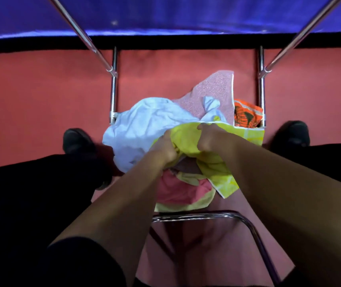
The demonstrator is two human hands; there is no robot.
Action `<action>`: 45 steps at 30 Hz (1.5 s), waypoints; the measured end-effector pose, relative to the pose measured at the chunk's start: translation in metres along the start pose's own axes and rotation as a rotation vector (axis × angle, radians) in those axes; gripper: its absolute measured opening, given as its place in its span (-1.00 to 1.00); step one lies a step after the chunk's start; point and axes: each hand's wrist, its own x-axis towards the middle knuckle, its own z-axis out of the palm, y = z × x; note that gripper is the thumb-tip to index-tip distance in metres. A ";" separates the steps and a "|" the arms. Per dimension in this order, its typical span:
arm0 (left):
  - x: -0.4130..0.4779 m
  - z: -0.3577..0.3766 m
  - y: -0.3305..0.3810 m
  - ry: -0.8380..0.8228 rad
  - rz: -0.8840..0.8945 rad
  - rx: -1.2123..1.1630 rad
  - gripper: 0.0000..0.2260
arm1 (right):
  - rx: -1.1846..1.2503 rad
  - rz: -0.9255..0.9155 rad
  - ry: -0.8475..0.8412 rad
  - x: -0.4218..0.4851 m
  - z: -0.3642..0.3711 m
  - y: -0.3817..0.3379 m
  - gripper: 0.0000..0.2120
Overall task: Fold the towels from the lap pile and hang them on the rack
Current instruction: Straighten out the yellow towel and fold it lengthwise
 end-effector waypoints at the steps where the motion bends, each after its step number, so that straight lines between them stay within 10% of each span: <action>1: 0.010 0.013 -0.010 0.034 0.039 0.005 -0.11 | -0.011 0.005 -0.023 0.003 0.006 0.000 -0.35; 11: -0.005 -0.019 0.023 0.112 0.036 0.133 -0.66 | -0.031 -0.010 -0.040 0.022 0.032 0.002 -0.05; 15: -0.017 -0.039 0.038 0.194 0.148 -0.170 -0.89 | 0.054 0.035 0.108 0.005 0.016 -0.007 -0.37; 23: -0.080 -0.132 0.076 0.123 0.172 0.204 -0.56 | 0.358 -0.113 0.422 -0.057 -0.055 -0.005 -0.83; 29: -0.162 -0.209 0.085 0.245 0.123 0.331 -0.65 | 0.545 -0.230 0.616 -0.141 -0.116 -0.027 -0.79; 40: -0.265 -0.248 0.061 0.210 0.583 -1.107 -0.74 | 1.234 -0.301 0.627 -0.230 -0.154 -0.018 -0.84; 45: -0.276 -0.236 0.080 0.205 0.780 -1.329 -0.64 | 1.126 -0.317 0.425 -0.223 -0.147 -0.035 -0.82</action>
